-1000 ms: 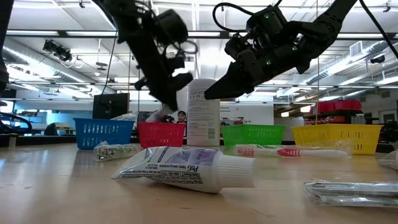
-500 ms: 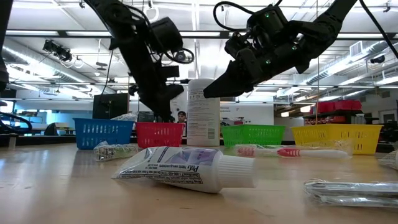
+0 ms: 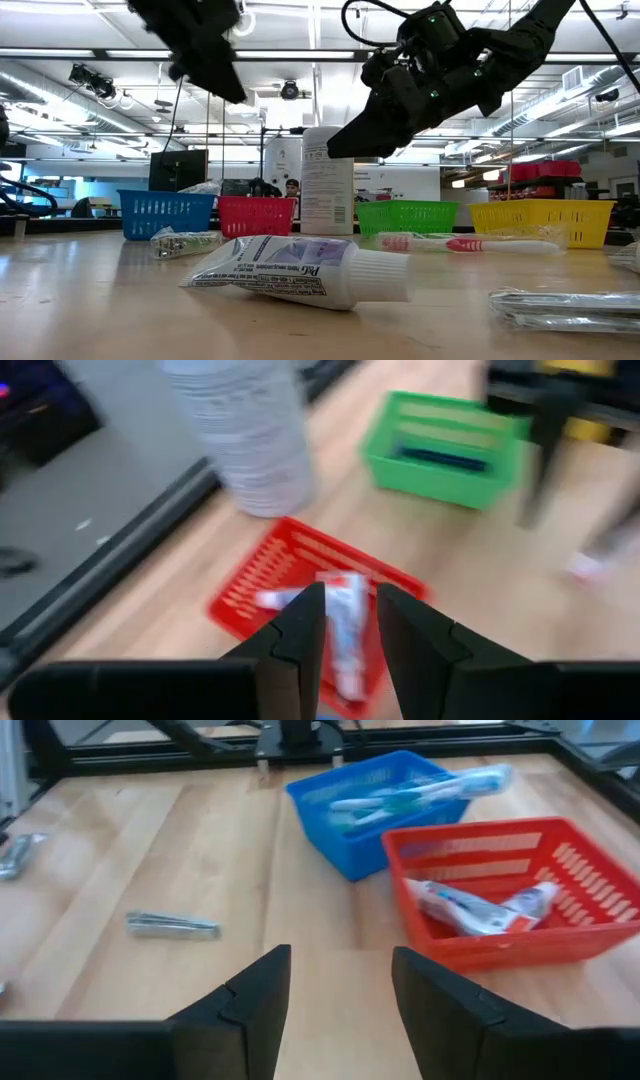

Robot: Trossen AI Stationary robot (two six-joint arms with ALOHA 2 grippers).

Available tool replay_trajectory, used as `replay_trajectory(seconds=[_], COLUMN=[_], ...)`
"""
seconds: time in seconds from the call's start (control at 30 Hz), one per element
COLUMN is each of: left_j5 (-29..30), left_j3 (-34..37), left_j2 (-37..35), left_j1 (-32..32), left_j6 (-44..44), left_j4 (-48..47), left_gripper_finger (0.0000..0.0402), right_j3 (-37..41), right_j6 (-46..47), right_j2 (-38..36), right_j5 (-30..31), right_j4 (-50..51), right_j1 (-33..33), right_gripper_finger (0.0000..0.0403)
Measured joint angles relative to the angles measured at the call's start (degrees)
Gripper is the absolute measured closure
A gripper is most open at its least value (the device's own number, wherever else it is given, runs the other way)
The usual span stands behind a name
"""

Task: Pick & Place Travel size toiletries
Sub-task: Put the blue razor into the green bin

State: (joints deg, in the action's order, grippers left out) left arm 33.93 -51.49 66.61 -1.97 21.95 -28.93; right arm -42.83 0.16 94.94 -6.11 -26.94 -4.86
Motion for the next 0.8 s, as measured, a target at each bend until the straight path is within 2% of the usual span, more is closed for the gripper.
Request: replay_trajectory(seconds=[0.1, 0.3, 0.47, 0.6, 0.67, 0.8], left_j5=[0.5, 2.9, 2.4, 1.4, 0.1, -2.2], left_j3=[3.7, 12.6, 19.3, 22.9, 24.1, 25.6], left_j2=[-3.2, -5.1, -5.0, -5.0, -5.0, -4.5], left_j1=[-4.8, -11.4, -12.8, -12.8, -12.8, -12.8], left_j6=[1.9, 7.7, 6.9, 5.0, 4.1, 3.7], left_j4=[0.5, 6.2, 16.6, 23.0, 24.8, 27.5], left_gripper_finger=[0.0299, 0.0292, 0.0292, 0.0292, 0.0292, 0.0292], right_j3=[0.0, 0.0, 0.0, 0.0, 0.0, 0.0], right_j6=[-0.6, 0.0, 4.0, 4.3, 3.6, 3.5], right_j2=[0.0, -0.6, -3.1, -5.7, -7.0, -7.6], right_j5=[1.7, 13.7, 14.5, 12.2, 9.0, -2.6], right_j4=[1.2, 11.6, 19.0, 22.5, 23.0, 23.1], right_j1=[1.9, 5.4, 7.6, 9.0, 9.1, 9.2], right_gripper_finger=[0.0217, 0.0217, 0.0217, 0.0217, 0.0217, 0.0217])
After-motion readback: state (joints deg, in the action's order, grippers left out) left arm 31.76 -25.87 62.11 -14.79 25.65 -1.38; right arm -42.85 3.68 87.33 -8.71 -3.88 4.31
